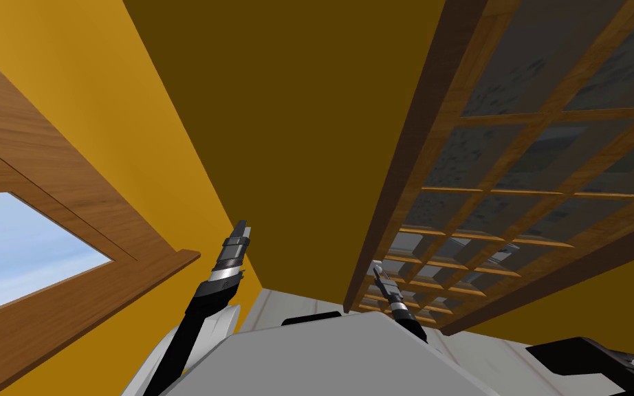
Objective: Pull the door open
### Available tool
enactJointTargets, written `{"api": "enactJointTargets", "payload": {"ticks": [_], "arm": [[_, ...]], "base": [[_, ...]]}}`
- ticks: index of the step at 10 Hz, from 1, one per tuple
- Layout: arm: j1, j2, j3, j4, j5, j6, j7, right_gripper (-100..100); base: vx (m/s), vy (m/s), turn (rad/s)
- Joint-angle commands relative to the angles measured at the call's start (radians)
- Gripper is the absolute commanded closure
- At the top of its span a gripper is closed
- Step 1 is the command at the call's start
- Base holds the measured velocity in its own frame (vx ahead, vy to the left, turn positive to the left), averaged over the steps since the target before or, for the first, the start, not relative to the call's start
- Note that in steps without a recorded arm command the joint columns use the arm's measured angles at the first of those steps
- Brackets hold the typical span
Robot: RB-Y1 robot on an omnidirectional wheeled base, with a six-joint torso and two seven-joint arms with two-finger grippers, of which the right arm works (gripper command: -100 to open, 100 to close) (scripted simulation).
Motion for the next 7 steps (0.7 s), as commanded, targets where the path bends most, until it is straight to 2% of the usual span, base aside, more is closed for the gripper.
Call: {"api": "enactJointTargets", "payload": {"ticks": [1,7], "arm": [[-0.002,0.0,0.004,0.0,-0.003,0.001,-0.035,100],[-0.008,-0.002,0.022,0.0,-0.018,0.004,-0.172,100]], "base": [[-0.019,-0.004,0.003],[-0.016,-0.006,0.005]]}}
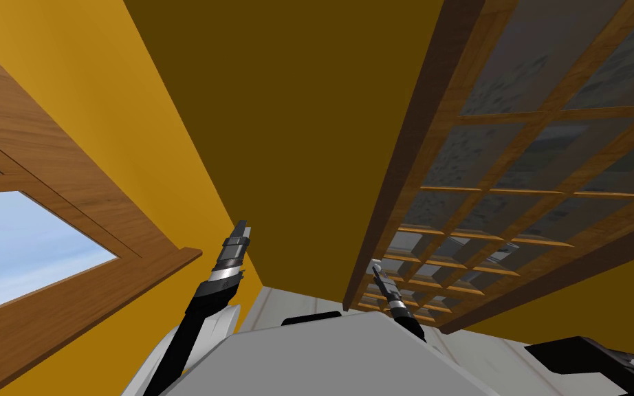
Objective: Pull the door open
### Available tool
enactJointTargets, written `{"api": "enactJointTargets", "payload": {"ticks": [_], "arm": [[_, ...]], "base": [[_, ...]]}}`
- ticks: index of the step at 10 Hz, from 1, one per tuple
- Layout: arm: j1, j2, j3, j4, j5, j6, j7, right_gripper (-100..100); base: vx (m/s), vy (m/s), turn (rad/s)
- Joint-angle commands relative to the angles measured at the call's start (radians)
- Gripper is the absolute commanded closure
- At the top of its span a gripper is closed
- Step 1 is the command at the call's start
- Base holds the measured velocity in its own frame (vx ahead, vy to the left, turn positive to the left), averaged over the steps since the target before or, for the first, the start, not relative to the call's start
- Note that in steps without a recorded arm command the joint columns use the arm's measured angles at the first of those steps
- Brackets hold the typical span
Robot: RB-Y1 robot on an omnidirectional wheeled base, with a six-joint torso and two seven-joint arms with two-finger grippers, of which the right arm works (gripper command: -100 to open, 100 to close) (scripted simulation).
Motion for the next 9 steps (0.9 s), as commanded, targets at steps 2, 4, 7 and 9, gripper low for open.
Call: {"api": "enactJointTargets", "payload": {"ticks": [2,4,7,9], "arm": [[-0.002,0.001,0.012,-0.002,-0.009,0.004,-0.077,100],[-0.003,0.001,0.017,-0.002,-0.013,0.005,-0.118,100],[-0.007,0.0,0.027,-0.002,-0.021,0.006,-0.186,100],[-0.009,-0.001,0.032,-0.002,-0.025,0.007,-0.221,100]], "base": [[-0.025,-0.008,0.004],[-0.017,-0.002,0.001],[-0.023,-0.005,0.002],[-0.023,-0.008,0.005]]}}
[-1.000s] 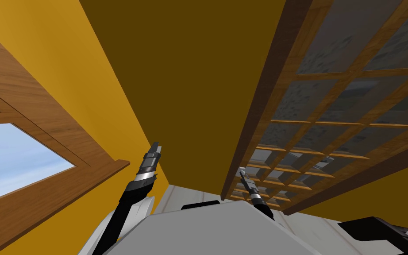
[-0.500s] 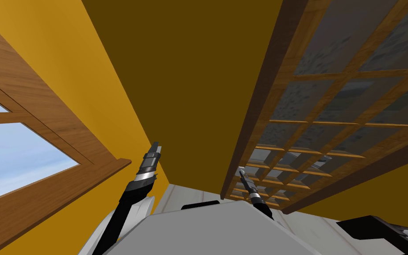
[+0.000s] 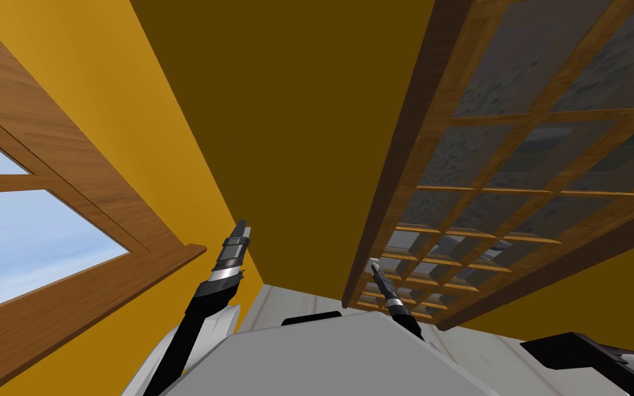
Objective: Pull the door open
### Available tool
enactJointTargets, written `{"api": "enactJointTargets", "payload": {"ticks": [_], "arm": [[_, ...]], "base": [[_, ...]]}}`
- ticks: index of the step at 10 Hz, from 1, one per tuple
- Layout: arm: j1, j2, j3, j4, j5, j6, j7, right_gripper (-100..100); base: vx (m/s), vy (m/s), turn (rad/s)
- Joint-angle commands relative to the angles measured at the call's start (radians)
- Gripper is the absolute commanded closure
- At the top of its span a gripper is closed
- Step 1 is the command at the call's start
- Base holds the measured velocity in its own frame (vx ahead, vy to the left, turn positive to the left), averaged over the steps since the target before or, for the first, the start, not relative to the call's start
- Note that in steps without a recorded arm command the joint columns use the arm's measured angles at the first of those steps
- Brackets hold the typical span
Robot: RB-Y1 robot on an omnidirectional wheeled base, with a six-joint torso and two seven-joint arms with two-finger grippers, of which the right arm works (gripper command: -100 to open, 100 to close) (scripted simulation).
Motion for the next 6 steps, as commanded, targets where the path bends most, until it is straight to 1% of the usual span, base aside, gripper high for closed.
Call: {"api": "enactJointTargets", "payload": {"ticks": [1,3,4,5,6], "arm": [[0.0,0.002,0.008,-0.001,-0.005,0.003,-0.05,100],[-0.002,0.001,0.015,-0.001,-0.01,0.004,-0.088,100],[-0.005,0.001,0.021,-0.002,-0.015,0.005,-0.123,100],[-0.005,0.001,0.021,-0.002,-0.015,0.005,-0.127,100],[-0.007,0.0,0.027,-0.002,-0.02,0.006,-0.166,100]], "base": [[-0.024,-0.005,0.003],[-0.028,-0.004,0.003],[-0.018,-0.006,0.0],[-0.016,-0.005,0.003],[-0.02,-0.007,0.002]]}}
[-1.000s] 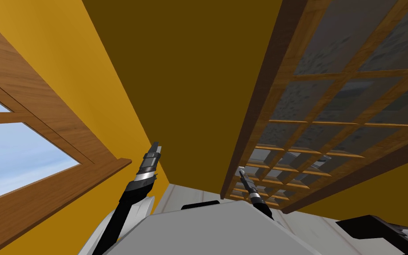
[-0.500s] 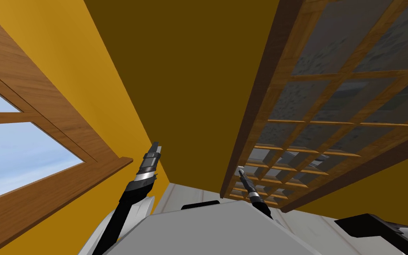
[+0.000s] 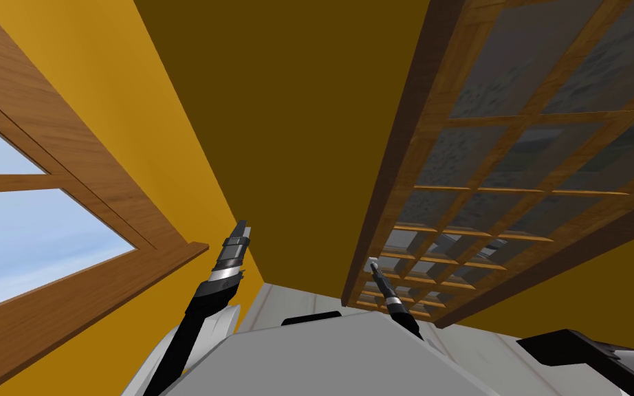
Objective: Pull the door open
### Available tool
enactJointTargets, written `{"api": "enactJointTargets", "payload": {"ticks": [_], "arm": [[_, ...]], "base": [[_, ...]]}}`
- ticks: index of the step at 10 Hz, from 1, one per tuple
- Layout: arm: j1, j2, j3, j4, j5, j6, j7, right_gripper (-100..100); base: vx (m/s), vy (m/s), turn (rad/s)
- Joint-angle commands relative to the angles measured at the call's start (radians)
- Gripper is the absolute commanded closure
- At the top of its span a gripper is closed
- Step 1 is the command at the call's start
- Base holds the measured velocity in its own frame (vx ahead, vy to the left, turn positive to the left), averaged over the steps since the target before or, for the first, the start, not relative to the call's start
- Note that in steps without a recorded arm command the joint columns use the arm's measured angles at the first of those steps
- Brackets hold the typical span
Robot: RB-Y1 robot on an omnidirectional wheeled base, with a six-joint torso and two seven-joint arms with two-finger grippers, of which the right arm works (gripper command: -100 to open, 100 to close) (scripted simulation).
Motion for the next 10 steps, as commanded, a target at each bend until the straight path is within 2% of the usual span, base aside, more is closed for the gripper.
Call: {"api": "enactJointTargets", "payload": {"ticks": [1,3,4,5,8,9,10], "arm": [[-0.002,0.003,0.012,0.0,-0.007,0.001,-0.05,100],[-0.005,0.002,0.019,0.0,-0.013,0.002,-0.099,100],[-0.005,0.002,0.019,0.0,-0.013,0.002,-0.104,100],[-0.007,0.002,0.026,0.0,-0.018,0.003,-0.143,100],[-0.012,0.0,0.04,0.0,-0.03,0.005,-0.219,100],[-0.012,0.0,0.04,0.0,-0.03,0.005,-0.227,100],[-0.015,0.0,0.047,0.0,-0.036,0.006,-0.264,100]], "base": [[-0.032,-0.011,0.005],[-0.024,-0.009,0.003],[-0.02,-0.007,0.003],[-0.025,-0.006,0.002],[-0.032,-0.01,0.004],[-0.021,-0.006,0.003],[-0.018,-0.004,0.003]]}}
